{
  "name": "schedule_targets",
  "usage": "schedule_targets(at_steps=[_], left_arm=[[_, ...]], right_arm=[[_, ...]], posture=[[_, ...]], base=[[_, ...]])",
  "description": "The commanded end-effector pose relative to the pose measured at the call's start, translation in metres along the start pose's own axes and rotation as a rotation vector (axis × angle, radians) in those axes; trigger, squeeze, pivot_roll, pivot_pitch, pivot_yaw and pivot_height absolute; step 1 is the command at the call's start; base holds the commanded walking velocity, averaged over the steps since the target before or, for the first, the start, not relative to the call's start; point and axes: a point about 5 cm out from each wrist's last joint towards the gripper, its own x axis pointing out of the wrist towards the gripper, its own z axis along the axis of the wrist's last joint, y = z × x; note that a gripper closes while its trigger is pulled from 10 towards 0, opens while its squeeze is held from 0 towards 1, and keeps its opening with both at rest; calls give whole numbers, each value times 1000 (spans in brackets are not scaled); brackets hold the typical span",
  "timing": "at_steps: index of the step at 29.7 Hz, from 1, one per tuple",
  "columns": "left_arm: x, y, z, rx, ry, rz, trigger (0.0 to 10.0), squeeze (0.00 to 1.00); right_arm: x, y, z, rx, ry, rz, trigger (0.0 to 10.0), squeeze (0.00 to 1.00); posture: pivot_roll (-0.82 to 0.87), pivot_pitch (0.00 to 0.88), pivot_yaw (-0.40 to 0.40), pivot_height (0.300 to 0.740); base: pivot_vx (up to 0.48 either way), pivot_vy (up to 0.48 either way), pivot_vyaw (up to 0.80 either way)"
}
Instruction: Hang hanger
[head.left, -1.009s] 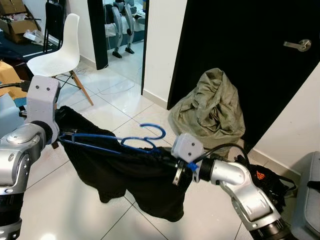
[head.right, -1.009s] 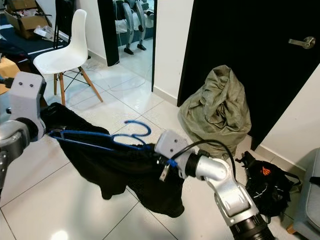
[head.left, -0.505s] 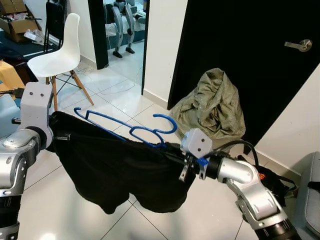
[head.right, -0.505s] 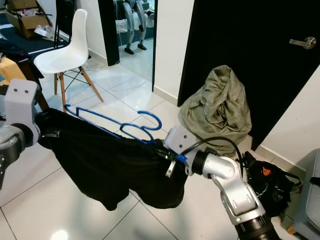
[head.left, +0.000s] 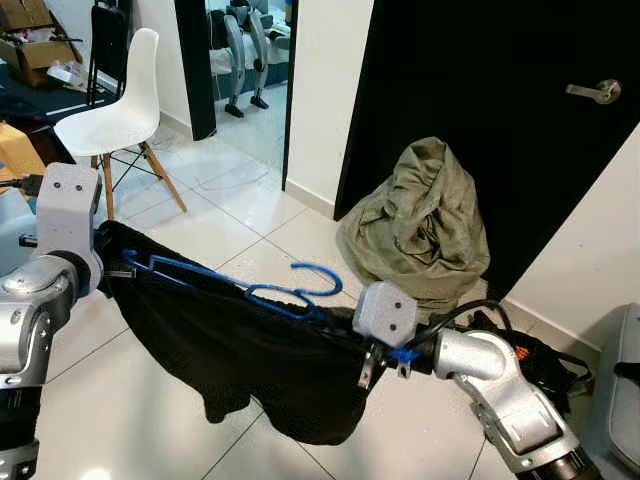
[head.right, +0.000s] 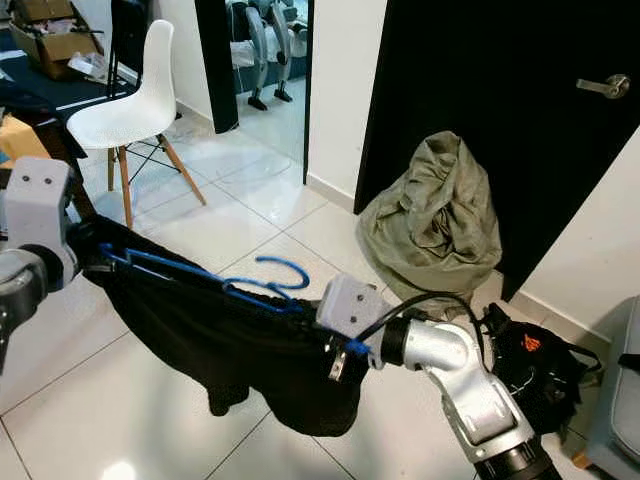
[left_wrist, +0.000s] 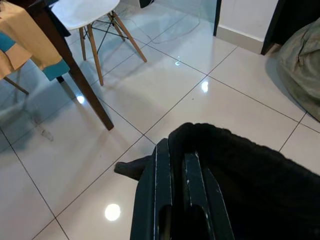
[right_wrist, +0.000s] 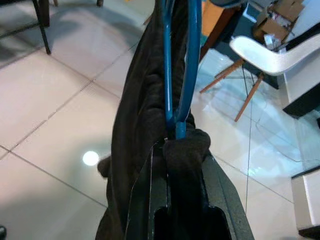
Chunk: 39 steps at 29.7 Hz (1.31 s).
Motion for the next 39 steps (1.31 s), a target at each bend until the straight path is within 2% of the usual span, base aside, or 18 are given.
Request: schedule_targets(at_steps=[1, 6, 11, 16, 21, 26, 27, 28, 29, 30, 32, 34, 36, 37, 39], left_arm=[[-3, 5, 19, -2, -79, 14, 10000, 0], [-5, -2, 29, 2, -120, -30, 10000, 0], [-12, -19, 33, 57, -165, -152, 10000, 0], [-10, -19, 37, 47, -176, -142, 10000, 0], [-7, -26, 41, 43, -189, -166, 10000, 0], [10, -57, 37, 14, -161, -264, 10000, 0], [10, -57, 37, 14, -161, -264, 10000, 0], [14, -70, 35, -21, -140, -319, 10000, 0], [16, -82, 33, -28, -125, -363, 10000, 0], [16, -82, 33, -28, -125, -363, 10000, 0], [15, -102, 30, -48, -103, -459, 10000, 0], [15, -118, 32, -72, -101, -512, 10000, 0], [15, -123, 33, -81, -104, -525, 10000, 0], [15, -129, 38, -101, -121, -543, 10000, 0], [16, -133, 42, -116, -134, -551, 10000, 0]], right_arm=[[-1, 1, -16, 6, 103, -25, 0, 0], [2, -2, -19, -18, 148, -52, 0, 0], [3, -5, -23, -17, 178, -71, 0, 0], [3, 2, -26, -107, 207, -5, 0, 0], [9, 6, -16, -108, 153, 23, 0, 0], [34, 9, 18, -102, -8, 1, 0, 0], [34, 9, 18, -102, -8, 1, 0, 0], [41, 10, 24, -94, -32, -9, 0, 0], [45, 11, 27, -91, -36, -12, 0, 0], [45, 11, 27, -91, -36, -12, 0, 0], [51, 12, 30, -93, -51, -18, 0, 0], [55, 15, 34, -102, -65, -12, 0, 0], [56, 16, 35, -107, -66, -9, 0, 0], [57, 22, 31, -141, -44, 22, 0, 0], [58, 28, 28, -163, -36, 47, 0, 0]], posture=[[-10, 219, -73, 740], [-10, 216, -72, 740], [-7, 212, -73, 740], [-7, 209, -75, 740], [-9, 204, -75, 740], [-17, 203, -74, 740], [-17, 203, -74, 740], [-19, 203, -72, 740], [-21, 203, -72, 740], [-21, 203, -72, 740], [-21, 206, -71, 740], [-29, 209, -72, 740], [-29, 209, -72, 740], [-28, 210, -73, 740], [-23, 212, -73, 740]], base=[[0, 0, 0], [0, 0, 0], [0, 0, 0], [0, 0, 0], [0, 0, 0], [0, 0, 0], [0, 0, 0], [0, 0, 0], [0, 0, 0], [0, 0, 0], [0, 0, 0], [0, 0, 0], [0, 0, 0], [0, 0, 0], [0, 0, 0]])
